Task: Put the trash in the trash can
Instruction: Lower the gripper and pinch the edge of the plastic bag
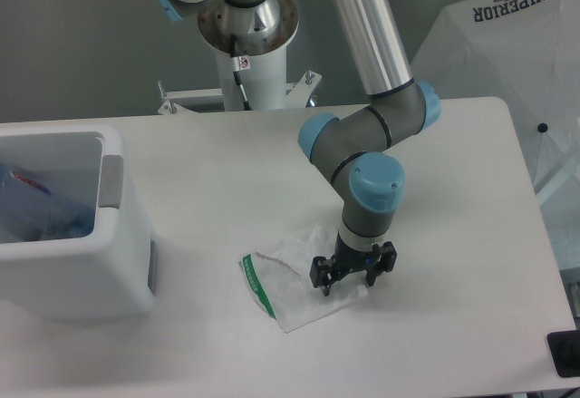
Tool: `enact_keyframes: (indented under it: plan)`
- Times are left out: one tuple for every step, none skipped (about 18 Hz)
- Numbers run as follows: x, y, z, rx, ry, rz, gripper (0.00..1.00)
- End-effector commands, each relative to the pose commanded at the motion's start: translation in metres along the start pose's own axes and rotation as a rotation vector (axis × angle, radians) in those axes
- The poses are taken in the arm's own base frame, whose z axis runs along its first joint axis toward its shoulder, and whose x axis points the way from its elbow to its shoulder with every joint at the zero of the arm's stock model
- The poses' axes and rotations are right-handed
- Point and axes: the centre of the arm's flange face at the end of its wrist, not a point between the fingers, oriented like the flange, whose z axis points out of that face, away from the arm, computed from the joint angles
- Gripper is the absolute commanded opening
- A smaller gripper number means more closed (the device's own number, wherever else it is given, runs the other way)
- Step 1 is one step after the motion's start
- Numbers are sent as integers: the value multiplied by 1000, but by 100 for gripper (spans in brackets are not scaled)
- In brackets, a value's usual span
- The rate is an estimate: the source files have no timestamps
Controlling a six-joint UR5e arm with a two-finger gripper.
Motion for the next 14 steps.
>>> enact_keyframes:
  plan:
    - [0,0,0,0,0,0,85]
    - [0,0,-1,1,0,0,84]
    - [1,1,-1,2,1,0,81]
    - [1,1,-1,2,1,0,81]
    - [1,2,-1,0,1,0,78]
    - [1,2,-1,0,0,0,77]
    - [2,2,-1,0,0,0,74]
    - [6,2,1,-2,2,6,72]
    - [8,2,0,-1,2,9,69]
    - [8,1,0,-1,3,6,62]
    - [8,1,-1,1,3,3,58]
    - [8,1,-2,2,3,2,55]
    - [8,2,-2,1,3,0,51]
    - [8,2,-1,-1,3,0,47]
